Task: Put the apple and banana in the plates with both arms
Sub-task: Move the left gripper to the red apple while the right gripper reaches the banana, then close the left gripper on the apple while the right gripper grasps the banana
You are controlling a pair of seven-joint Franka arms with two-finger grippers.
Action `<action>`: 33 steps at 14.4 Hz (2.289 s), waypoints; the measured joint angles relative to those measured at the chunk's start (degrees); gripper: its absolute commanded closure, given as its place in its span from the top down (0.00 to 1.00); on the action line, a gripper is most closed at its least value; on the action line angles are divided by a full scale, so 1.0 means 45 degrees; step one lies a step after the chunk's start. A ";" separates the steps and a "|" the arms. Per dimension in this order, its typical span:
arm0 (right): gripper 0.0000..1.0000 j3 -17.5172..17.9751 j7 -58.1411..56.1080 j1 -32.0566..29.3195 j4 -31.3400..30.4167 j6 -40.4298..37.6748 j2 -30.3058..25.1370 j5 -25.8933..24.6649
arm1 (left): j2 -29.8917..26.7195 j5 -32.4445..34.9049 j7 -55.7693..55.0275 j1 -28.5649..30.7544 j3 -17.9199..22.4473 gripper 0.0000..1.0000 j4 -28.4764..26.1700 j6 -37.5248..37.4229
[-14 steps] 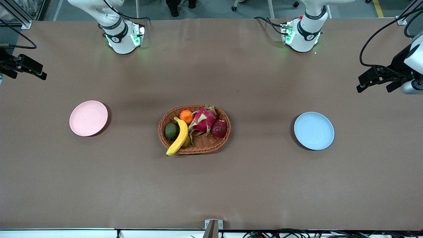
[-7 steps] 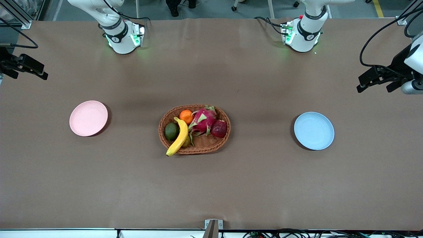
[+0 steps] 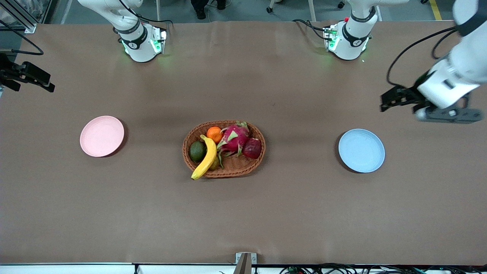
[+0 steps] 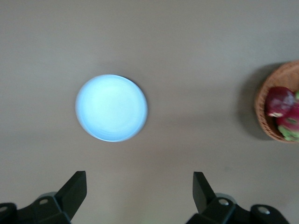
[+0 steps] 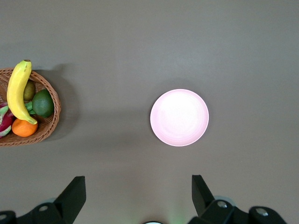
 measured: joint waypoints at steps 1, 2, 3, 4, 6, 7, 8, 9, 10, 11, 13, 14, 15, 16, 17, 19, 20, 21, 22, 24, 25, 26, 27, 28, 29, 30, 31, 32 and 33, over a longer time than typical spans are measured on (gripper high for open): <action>1.00 0.0017 0.0000 0.0012 0.0001 0.0000 -0.0005 0.0000 | 0.0393 -0.0145 -0.0449 -0.0082 -0.0339 1.00 0.0002 0.0108; 1.00 0.0036 0.0000 0.0026 -0.0002 0.0024 -0.0002 -0.0001 | 0.0824 -0.0202 -0.1055 -0.0212 -0.0667 1.00 0.0024 0.0390; 1.00 0.0037 0.0003 0.0027 -0.0007 0.0181 0.0001 -0.0005 | 0.1290 -0.0211 -0.1836 -0.0463 -0.0889 1.00 0.0096 0.0732; 1.00 0.0020 0.0003 0.0017 -0.0011 0.0487 0.0013 -0.0005 | 0.1819 -0.0215 -0.2722 -0.0846 -0.1007 1.00 0.0252 0.1084; 1.00 -0.0049 0.0000 -0.0026 -0.0030 0.0926 0.0126 -0.0005 | 0.3021 -0.0217 -0.4547 -0.1800 -0.1061 1.00 0.0781 0.1818; 1.00 -0.0075 -0.0003 -0.0034 -0.0058 0.1087 0.0280 -0.0004 | 0.3613 -0.0217 -0.5375 -0.2244 -0.1062 1.00 0.1071 0.2185; 1.00 -0.0071 -0.0007 -0.0033 -0.0081 0.1225 0.0512 -0.0004 | 0.4164 -0.0216 -0.6203 -0.2672 -0.1051 1.00 0.1322 0.2633; 1.00 -0.0047 -0.0008 -0.0016 -0.0106 0.1382 0.0795 0.0026 | 0.4636 -0.0216 -0.7021 -0.3072 -0.1049 1.00 0.1499 0.3192; 1.00 -0.0004 -0.0006 0.0039 -0.0142 0.1523 0.1081 0.0157 | 0.5054 -0.0214 -0.7829 -0.3466 -0.1046 1.00 0.1619 0.3821; 1.00 0.0035 0.0073 0.0168 -0.0185 0.1716 0.1365 0.0471 | 0.5410 -0.0213 -0.8506 -0.3835 -0.1040 1.00 0.1681 0.4391; 1.00 0.0078 0.0969 0.0652 -0.0243 0.2328 0.1892 0.1137 | 0.6007 -0.0213 -0.9559 -0.4478 -0.1009 1.00 0.1725 0.5340; 1.00 0.0097 0.1698 0.1075 -0.0257 0.2668 0.2168 0.1271 | 0.6292 -0.0204 -0.9909 -0.4750 -0.0988 1.00 0.1744 0.5714; 1.00 0.0117 0.2488 0.1598 -0.0280 0.3028 0.2439 0.1315 | 0.6567 -0.0159 -1.0137 -0.4989 -0.0961 1.00 0.1764 0.6011; 1.00 0.0145 0.3320 0.2162 -0.0320 0.3370 0.2707 0.1324 | 0.6818 -0.0109 -1.0311 -0.5166 -0.0950 1.00 0.1786 0.6261; 1.00 0.0175 0.4180 0.2713 -0.0361 0.3672 0.2981 0.1330 | 0.7056 -0.0092 -1.0441 -0.5296 -0.0942 1.00 0.1799 0.6557; 1.00 0.0201 0.5799 0.3780 -0.0443 0.4302 0.3538 0.1333 | 0.7465 -0.0079 -1.0675 -0.5458 -0.0936 1.00 0.1841 0.7138; 1.00 0.0206 0.6541 0.4296 -0.0545 0.4792 0.3833 0.1333 | 0.7655 -0.0077 -1.0746 -0.5538 -0.0936 1.00 0.1877 0.7282; 1.00 0.0208 0.7260 0.4793 -0.0703 0.5396 0.4129 0.1330 | 0.7825 -0.0072 -1.0804 -0.5621 -0.0918 1.00 0.1904 0.7364; 1.00 0.0206 0.7923 0.5238 -0.0886 0.6013 0.4416 0.1315 | 0.7959 -0.0071 -1.0820 -0.5685 -0.0893 1.00 0.1940 0.7390; 1.00 0.0199 0.8710 0.5932 -0.1248 0.7004 0.4959 0.1305 | 0.8156 -0.0067 -1.0821 -0.5802 -0.0846 1.00 0.1985 0.7595; 1.00 0.0197 0.8856 0.6145 -0.1382 0.7372 0.5207 0.1304 | 0.8234 -0.0061 -1.0821 -0.5872 -0.0790 1.00 0.2001 0.7789; 1.00 0.0187 0.8992 0.6261 -0.1478 0.7709 0.5442 0.1304 | 0.8308 -0.0059 -1.0821 -0.5965 -0.0695 1.00 0.2009 0.7982; 1.00 0.0181 0.9134 0.6314 -0.1625 0.8108 0.5624 0.1304 | 0.8367 -0.0059 -1.0821 -0.6073 -0.0571 1.00 0.2015 0.8121; 1.00 0.0180 0.9290 0.6366 -0.1817 0.8607 0.5759 0.1304 | 0.8426 -0.0059 -1.0821 -0.6166 -0.0477 1.00 0.2025 0.8190; 1.00 0.0179 0.9500 0.6445 -0.2060 0.9139 0.5877 0.1305 | 0.8493 -0.0058 -1.0821 -0.6223 -0.0423 1.00 0.2033 0.8231; 1.00 0.0177 0.9743 0.6549 -0.2281 0.9599 0.5981 0.1305 | 0.8561 -0.0058 -1.0821 -0.6262 -0.0383 1.00 0.2039 0.8255; 1.00 0.0178 1.0010 0.6682 -0.2436 0.9934 0.6101 0.1305 | 0.8622 -0.0029 -1.0821 -0.6288 -0.0352 1.00 0.2044 0.8283; 0.99 0.0178 1.0294 0.6813 -0.2519 1.0201 0.6233 0.1305 | 0.8660 0.0084 -1.0821 -0.6297 -0.0343 0.99 0.2046 0.8299; 0.97 0.0176 1.0570 0.6916 -0.2568 1.0512 0.6372 0.1305 | 0.8686 0.0237 -1.0827 -0.6301 -0.0343 0.97 0.2047 0.8300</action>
